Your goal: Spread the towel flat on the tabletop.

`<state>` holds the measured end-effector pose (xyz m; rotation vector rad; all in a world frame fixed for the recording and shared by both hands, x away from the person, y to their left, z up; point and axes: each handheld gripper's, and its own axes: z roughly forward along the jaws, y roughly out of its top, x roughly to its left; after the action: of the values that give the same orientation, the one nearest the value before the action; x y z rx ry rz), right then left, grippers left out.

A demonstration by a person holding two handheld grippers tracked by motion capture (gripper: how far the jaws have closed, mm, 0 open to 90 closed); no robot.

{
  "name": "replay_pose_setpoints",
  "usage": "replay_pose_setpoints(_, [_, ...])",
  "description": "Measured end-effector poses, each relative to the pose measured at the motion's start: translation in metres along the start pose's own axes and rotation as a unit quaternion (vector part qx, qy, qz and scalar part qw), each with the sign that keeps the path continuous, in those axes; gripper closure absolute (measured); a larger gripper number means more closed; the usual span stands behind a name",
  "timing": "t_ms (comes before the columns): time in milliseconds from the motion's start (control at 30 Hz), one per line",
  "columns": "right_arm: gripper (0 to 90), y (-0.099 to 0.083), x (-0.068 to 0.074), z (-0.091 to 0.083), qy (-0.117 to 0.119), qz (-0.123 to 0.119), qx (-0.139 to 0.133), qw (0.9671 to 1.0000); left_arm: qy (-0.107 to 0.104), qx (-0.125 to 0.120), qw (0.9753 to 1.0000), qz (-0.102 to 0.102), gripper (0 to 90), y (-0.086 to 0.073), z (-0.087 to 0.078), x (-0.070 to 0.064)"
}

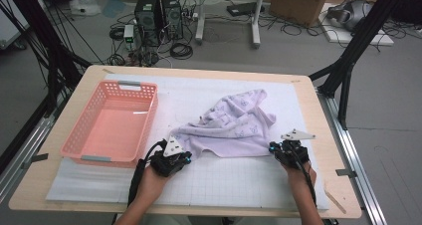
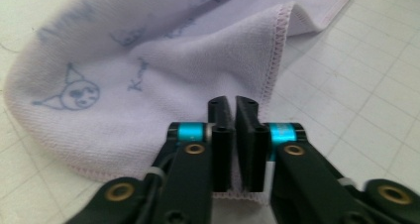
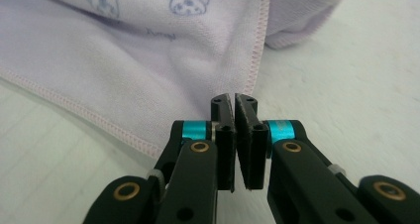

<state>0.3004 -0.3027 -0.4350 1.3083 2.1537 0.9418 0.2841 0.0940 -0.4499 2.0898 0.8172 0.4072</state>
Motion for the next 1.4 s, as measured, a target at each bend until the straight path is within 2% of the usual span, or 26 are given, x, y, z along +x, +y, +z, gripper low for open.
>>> replay_pose_setpoints(133, [86.8, -0.01, 0.003, -0.019, -0.008, -0.004, 0.0, 1.0, -0.017, -0.019, 0.999, -0.038, 87.5, -0.01, -0.017, 0.004])
replay_pose_setpoints(233, [86.8, -0.017, 0.005, -0.026, -0.01, -0.007, 0.005, 0.9999, -0.031, -0.034, 0.9975, -0.053, 87.5, -0.017, -0.03, 0.0])
replay_pose_setpoints(300, [86.7, -0.024, 0.007, -0.034, -0.01, -0.008, 0.013, 0.9998, -0.037, -0.038, 0.9971, -0.054, 87.5, -0.021, -0.037, -0.005])
replay_pose_setpoints(400, [86.8, -0.042, 0.01, -0.055, -0.013, -0.009, 0.02, 0.9997, -0.042, -0.038, 0.9969, -0.055, 87.5, -0.027, -0.045, -0.017])
replay_pose_setpoints(467, [86.8, -0.047, 0.01, -0.061, -0.009, -0.002, 0.021, 0.9997, -0.05, -0.039, 0.996, -0.062, 87.5, -0.032, -0.05, -0.027])
replay_pose_setpoints(500, [86.8, -0.057, 0.012, -0.073, -0.005, -0.004, 0.026, 0.9996, -0.054, -0.036, 0.9961, -0.06, 87.5, -0.035, -0.052, -0.031])
replay_pose_setpoints(633, [86.8, -0.077, 0.014, -0.092, 0.009, 0.003, 0.033, 0.9994, -0.069, -0.034, 0.995, -0.064, 87.6, -0.043, -0.062, -0.052])
replay_pose_setpoints(667, [86.8, -0.077, 0.014, -0.092, 0.009, 0.003, 0.033, 0.9994, -0.073, -0.032, 0.9947, -0.065, 87.6, -0.045, -0.065, -0.057])
replay_pose_setpoints(700, [86.8, -0.086, 0.015, -0.1, 0.021, 0.015, 0.035, 0.999, -0.077, -0.032, 0.9942, -0.068, 87.7, -0.046, -0.068, -0.061])
replay_pose_setpoints(733, [86.8, -0.09, 0.016, -0.102, 0.027, 0.017, 0.041, 0.9986, -0.079, -0.03, 0.994, -0.069, 87.6, -0.048, -0.071, -0.064])
replay_pose_setpoints(833, [85.7, -0.096, 0.019, -0.105, 0.037, 0.014, 0.048, 0.9981, -0.092, -0.03, 0.9929, -0.07, 86.8, -0.056, -0.078, -0.071])
replay_pose_setpoints(867, [82.4, -0.097, 0.02, -0.107, 0.041, 0.012, 0.047, 0.998, -0.091, -0.039, 0.9922, -0.076, 81.4, -0.057, -0.079, -0.071])
replay_pose_setpoints(900, [72.6, -0.094, 0.019, -0.108, 0.043, 0.013, 0.027, 0.9986, -0.083, -0.046, 0.9919, -0.084, 57.0, -0.057, -0.079, -0.069])
replay_pose_setpoints(933, [72.6, -0.094, 0.019, -0.108, 0.043, 0.013, 0.027, 0.9986, -0.072, -0.054, 0.9916, -0.094, 57.0, -0.057, -0.08, -0.065])
replay_pose_setpoints(967, [68.9, -0.087, 0.016, -0.107, 0.034, 0.015, 0.005, 0.9993, -0.061, -0.067, 0.9909, -0.1, 51.2, -0.055, -0.081, -0.06])
replay_pose_setpoints(1067, [67.7, -0.081, 0.011, -0.101, 0.021, 0.017, -0.008, 0.9996, -0.037, -0.095, 0.9871, -0.124, 50.1, -0.05, -0.082, -0.043])
replay_pose_setpoints(1167, [65.0, -0.071, 0.002, -0.084, 0.004, 0.024, -0.005, 0.9997, -0.029, -0.111, 0.9828, -0.145, 50.5, -0.047, -0.079, -0.028])
replay_pose_setpoints(1233, [60.5, -0.066, -0.003, -0.071, 0.004, 0.041, -0.005, 0.9991, -0.021, -0.112, 0.9827, -0.146, 51.2, -0.045, -0.077, -0.022])
replay_pose_setpoints(1267, [61.2, -0.062, 0.0, -0.058, 0.017, 0.044, -0.001, 0.9989, -0.017, -0.112, 0.9826, -0.147, 53.0, -0.044, -0.076, -0.019])
replay_pose_setpoints(1300, [61.2, -0.062, 0.0, -0.058, 0.017, 0.044, -0.001, 0.9989, -0.018, -0.112, 0.9823, -0.149, 53.0, -0.043, -0.075, -0.017])
replay_pose_setpoints(1333, [63.4, -0.061, 0.004, -0.053, 0.021, 0.034, 0.006, 0.9992, -0.017, -0.112, 0.9821, -0.15, 54.3, -0.042, -0.074, -0.015])
replay_pose_setpoints(1367, [70.3, -0.061, 0.008, -0.05, 0.014, 0.018, 0.004, 0.9997, -0.017, -0.112, 0.9821, -0.15, 54.8, -0.041, -0.073, -0.013])
replay_pose_setpoints(1400, [80.8, -0.061, 0.009, -0.051, 0.027, 0.004, 0.003, 0.9996, -0.021, -0.114, 0.9814, -0.153, 56.1, -0.039, -0.072, -0.011])
